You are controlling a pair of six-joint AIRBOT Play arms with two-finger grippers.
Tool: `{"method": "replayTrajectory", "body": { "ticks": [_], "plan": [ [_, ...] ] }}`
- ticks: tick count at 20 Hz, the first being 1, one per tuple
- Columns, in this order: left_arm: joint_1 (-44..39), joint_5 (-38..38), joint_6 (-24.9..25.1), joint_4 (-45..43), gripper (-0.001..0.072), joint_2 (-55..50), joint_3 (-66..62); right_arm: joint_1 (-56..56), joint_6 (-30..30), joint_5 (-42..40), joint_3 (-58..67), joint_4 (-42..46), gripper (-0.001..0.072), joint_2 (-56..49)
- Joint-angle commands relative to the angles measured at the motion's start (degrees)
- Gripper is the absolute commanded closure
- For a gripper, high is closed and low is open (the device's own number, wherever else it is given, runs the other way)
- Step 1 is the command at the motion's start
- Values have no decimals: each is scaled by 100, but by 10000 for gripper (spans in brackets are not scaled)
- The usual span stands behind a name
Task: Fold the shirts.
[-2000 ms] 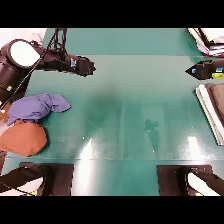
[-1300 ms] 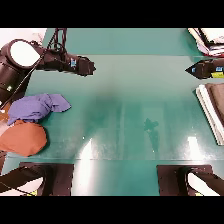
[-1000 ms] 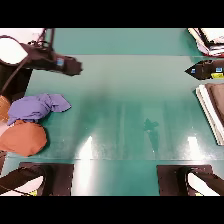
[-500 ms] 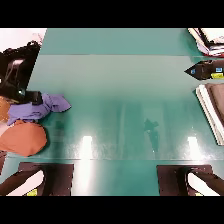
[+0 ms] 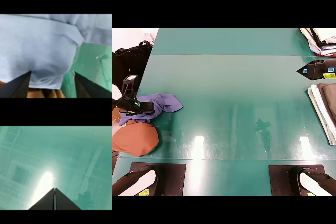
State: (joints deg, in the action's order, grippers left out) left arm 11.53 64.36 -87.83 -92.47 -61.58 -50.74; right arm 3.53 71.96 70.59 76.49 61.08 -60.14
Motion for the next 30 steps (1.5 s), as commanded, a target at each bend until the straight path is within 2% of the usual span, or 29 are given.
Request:
{"method": "replayTrajectory", "body": {
  "ticks": [1, 2, 3, 7, 11, 15, 16, 18, 22, 29, 30],
  "plan": [
    [17, -72, -94, -216, 125, 4, 57, 4, 0, 7, 0, -2, 698, 4],
    [17, -70, -63, -214, 437, 4, 57, 4, 0, 9, 0, -2, 698, 4],
    [17, -79, -52, -214, 686, 4, 57, 4, 0, 7, 0, -2, 698, 4],
    [17, 229, -74, -184, 683, 70, -442, 4, 0, -9, 2, -11, 698, 11],
    [11, 907, -9, 35, 684, 529, -2260, 4, 0, -20, 538, -4, 698, 50],
    [-7, 1338, 297, 1521, 685, 750, -4446, 4, 0, -275, 1502, -4, 698, 50],
    [-162, 1362, 297, 1668, 685, 748, -4892, 4, 0, -293, 1700, -4, 698, 50],
    [-831, 1281, 302, 1631, 686, 748, -5375, 4, 0, -295, 1996, -4, 698, 50],
    [-2651, 1158, 321, 1617, 686, 466, -5381, 4, 0, -280, 2177, -4, 698, 59],
    [-5405, 1099, 466, 1661, 679, -1541, -5300, 4, 2, -92, 2166, -4, 698, 59],
    [-5624, 1023, 654, 1661, 499, -1814, -5300, 4, 2, -92, 2166, -4, 698, 59]
  ]
}}
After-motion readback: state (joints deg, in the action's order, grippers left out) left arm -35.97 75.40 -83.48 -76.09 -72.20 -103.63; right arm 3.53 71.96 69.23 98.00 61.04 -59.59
